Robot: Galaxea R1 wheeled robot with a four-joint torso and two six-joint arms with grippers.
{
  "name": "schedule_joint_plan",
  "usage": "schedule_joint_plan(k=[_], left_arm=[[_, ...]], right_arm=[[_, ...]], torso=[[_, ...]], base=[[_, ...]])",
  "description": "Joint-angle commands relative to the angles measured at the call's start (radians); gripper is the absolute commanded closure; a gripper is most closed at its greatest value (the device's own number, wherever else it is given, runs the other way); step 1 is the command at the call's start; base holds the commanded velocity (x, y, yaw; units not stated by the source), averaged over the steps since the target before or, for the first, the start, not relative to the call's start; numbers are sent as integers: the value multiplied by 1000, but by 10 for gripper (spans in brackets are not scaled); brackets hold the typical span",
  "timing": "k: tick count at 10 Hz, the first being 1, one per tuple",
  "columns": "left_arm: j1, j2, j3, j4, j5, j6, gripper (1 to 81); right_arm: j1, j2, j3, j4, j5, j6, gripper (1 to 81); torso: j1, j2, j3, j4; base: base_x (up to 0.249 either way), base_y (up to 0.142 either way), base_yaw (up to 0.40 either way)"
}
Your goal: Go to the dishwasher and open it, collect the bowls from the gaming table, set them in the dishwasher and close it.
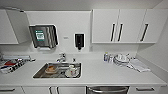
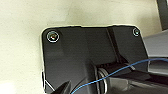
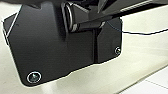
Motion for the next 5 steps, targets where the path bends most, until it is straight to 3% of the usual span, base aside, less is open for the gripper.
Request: schedule_joint_plan(k=[1, 5], left_arm=[[-51, -14, 5, 2, 52, 4, 10], [-50, -14, 6, 2, 52, 4, 10]], right_arm=[[47, -12, 18, 8, -51, -3, 10], [47, -12, 19, 8, -51, -3, 10]], torso=[[0, 0, 0, 0], [0, 0, 0, 0]], base=[[103, 0, 0], [67, 0, 0]])
